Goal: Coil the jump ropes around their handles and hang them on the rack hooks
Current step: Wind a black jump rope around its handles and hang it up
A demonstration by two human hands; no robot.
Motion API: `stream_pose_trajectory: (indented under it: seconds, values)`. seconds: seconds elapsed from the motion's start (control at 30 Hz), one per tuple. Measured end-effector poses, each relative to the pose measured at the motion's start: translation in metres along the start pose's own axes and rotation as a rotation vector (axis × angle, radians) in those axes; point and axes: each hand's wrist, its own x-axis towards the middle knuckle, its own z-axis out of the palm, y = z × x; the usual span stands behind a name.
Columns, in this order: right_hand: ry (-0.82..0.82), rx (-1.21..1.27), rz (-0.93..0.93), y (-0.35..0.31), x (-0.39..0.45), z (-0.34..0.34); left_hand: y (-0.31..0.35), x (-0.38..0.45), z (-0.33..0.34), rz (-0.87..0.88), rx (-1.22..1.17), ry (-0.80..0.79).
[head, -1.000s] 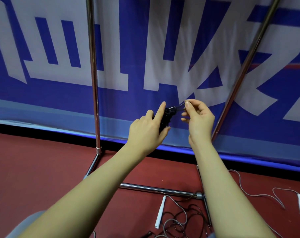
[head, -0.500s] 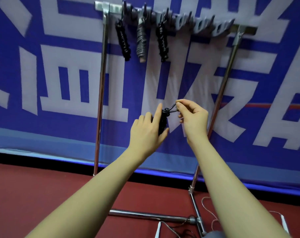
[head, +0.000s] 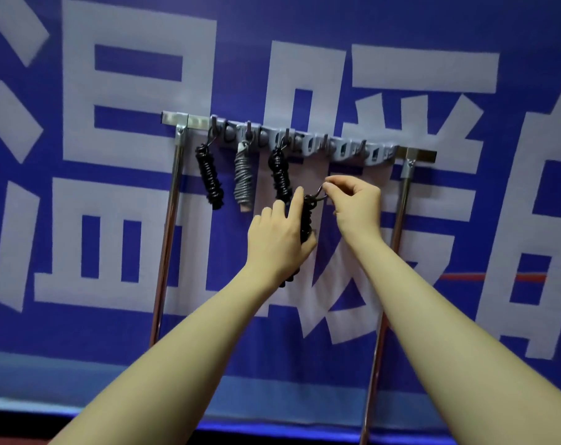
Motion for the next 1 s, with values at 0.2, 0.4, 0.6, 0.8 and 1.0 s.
stream_pose_trajectory:
  seconds: [0.2,0.4,0.6,0.8,1.0]
  values:
    - [0.096,-0.01,-0.127,0.012,0.075,0.029,-0.019,0.07,0.036,0.014,0.022,0.056]
    - [0.166,-0.037,-0.154,0.028,0.135,0.044,-0.022,0.127,0.063,-0.025,0.104,0.015]
    - [0.189,-0.073,-0.164,0.045,0.161,0.053,-0.03,0.155,0.085,-0.011,0.148,0.001]
    - [0.097,-0.141,-0.183,0.07,0.16,0.059,-0.033,0.154,0.098,0.003,0.17,-0.062]
    - [0.102,-0.221,-0.166,0.067,0.153,0.054,-0.031,0.124,0.108,0.041,0.099,-0.112]
